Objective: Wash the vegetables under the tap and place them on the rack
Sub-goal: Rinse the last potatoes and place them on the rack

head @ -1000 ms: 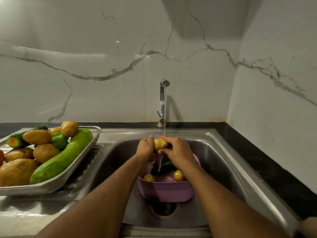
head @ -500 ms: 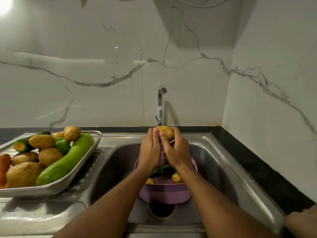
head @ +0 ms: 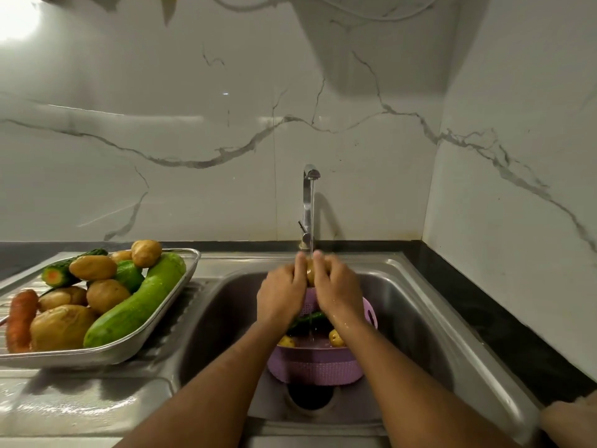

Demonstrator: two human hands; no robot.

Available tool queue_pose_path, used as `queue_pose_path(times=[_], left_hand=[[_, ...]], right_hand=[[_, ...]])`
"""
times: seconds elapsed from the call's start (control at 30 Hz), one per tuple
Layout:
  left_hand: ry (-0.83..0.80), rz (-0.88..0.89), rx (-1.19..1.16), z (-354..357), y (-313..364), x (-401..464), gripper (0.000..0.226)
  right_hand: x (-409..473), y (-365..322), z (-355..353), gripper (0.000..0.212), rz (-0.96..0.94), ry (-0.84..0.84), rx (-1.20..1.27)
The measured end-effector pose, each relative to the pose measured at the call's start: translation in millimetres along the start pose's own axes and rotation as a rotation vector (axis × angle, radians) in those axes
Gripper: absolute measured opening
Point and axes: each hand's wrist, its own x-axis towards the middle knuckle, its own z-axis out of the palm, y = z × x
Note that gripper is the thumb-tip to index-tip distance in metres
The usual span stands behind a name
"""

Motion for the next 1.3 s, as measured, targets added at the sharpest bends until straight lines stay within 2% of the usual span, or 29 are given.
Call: queue_pose_path(times=[0.03, 0.07, 0.1, 0.2, 0.23, 0.27, 0.3, 0.4, 0.43, 0.47, 0.5, 0.57, 0.63, 0.67, 0.7, 0.77, 0.8, 0.83, 0.87, 0.93, 1.0, 1.03, 1.07, 1.13, 1.17, 1.2, 1.23, 1.27, 1.3], left_hand=[[-0.110, -0.090, 0.134, 0, -7, -1, 0.064], [-0.163, -0.117, 0.215, 0, -10, -1, 0.062], [-0.132, -0.091, 0.223, -1, -6, -2, 0.059], [0.172, 0.192, -0.027, -12, 31, -7, 0.048], [0.249, 0.264, -0.087, -11, 37, -8, 0.047], [0.261, 0.279, -0.107, -8, 37, -7, 0.046], [0.208, 0.218, -0.091, -4, 32, -7, 0.046], [-0.253, -0.137, 0.229, 11, -4, -8, 0.045], [-0.312, -0.185, 0.276, 11, -11, -8, 0.048], [-0.264, -0.169, 0.235, 10, -13, -8, 0.049], [-0.148, -0.127, 0.099, 9, -8, -8, 0.050], [0.119, 0.029, -0.198, 4, 16, -10, 0.041], [0.239, 0.167, -0.291, 2, 33, -9, 0.035], [0.220, 0.169, -0.297, 3, 33, -9, 0.037], [0.151, 0.102, -0.266, 6, 28, -11, 0.042], [-0.074, -0.173, -0.135, 10, 8, -11, 0.052], [-0.163, -0.260, -0.041, 9, 1, -11, 0.053], [-0.167, -0.253, -0.006, 8, 0, -11, 0.053], [-0.099, -0.190, -0.056, 9, 3, -9, 0.050], [0.101, 0.014, -0.320, 5, 21, -10, 0.040], [0.216, 0.135, -0.385, 4, 35, -9, 0.036], [0.212, 0.142, -0.352, 7, 31, -8, 0.039], [0.148, 0.058, -0.284, 10, 23, -7, 0.044], [-0.121, -0.254, -0.114, 17, -3, -9, 0.056], [-0.276, -0.352, 0.015, 17, -10, -12, 0.059], [-0.352, -0.347, 0.101, 16, -14, -12, 0.059], [-0.318, -0.277, 0.145, 16, -12, -10, 0.055], [-0.210, -0.181, 0.060, 17, -7, -6, 0.052], [-0.081, -0.099, -0.148, 14, 6, -7, 0.048]], right_hand=[[-1, 6, 0, 0.052, 0.107, -0.126, -0.127], [0, 10, -1, 0.052, 0.120, -0.178, -0.208], [2, 9, -4, 0.050, 0.063, -0.140, -0.220], [5, -16, -16, 0.034, -0.326, 0.261, 0.061], [6, -21, -16, 0.030, -0.417, 0.355, 0.123], [7, -21, -14, 0.031, -0.438, 0.373, 0.135], [5, -18, -11, 0.037, -0.354, 0.315, 0.091], [-1, 10, 1, 0.059, 0.152, -0.208, -0.279], [-1, 14, 1, 0.059, 0.203, -0.302, -0.352], [1, 13, -1, 0.057, 0.167, -0.295, -0.362], [5, 11, -4, 0.054, 0.066, -0.205, -0.295], [7, -9, -14, 0.042, -0.204, 0.103, -0.109], [8, -21, -15, 0.029, -0.420, 0.308, 0.017], [7, -20, -14, 0.030, -0.415, 0.306, 0.048], [4, -12, -11, 0.035, -0.306, 0.231, 0.027], [0, 6, -3, 0.050, 0.047, -0.062, -0.180], [0, 11, -3, 0.054, 0.158, -0.171, -0.278], [1, 12, -5, 0.054, 0.175, -0.182, -0.317], [3, 9, -7, 0.052, 0.115, -0.117, -0.268], [4, -8, -15, 0.041, -0.191, 0.150, -0.063], [5, -20, -14, 0.033, -0.416, 0.317, 0.060], [6, -16, -11, 0.034, -0.405, 0.302, 0.085], [4, -13, -10, 0.038, -0.283, 0.211, 0.063], [-1, 6, -5, 0.048, 0.096, -0.152, -0.168], [-3, 12, -6, 0.050, 0.218, -0.307, -0.304], [-2, 16, -8, 0.051, 0.241, -0.354, -0.389], [1, 16, -10, 0.052, 0.191, -0.289, -0.407], [4, 14, -12, 0.051, 0.079, -0.152, -0.330], [6, 8, -15, 0.047, -0.053, 0.013, -0.214]])
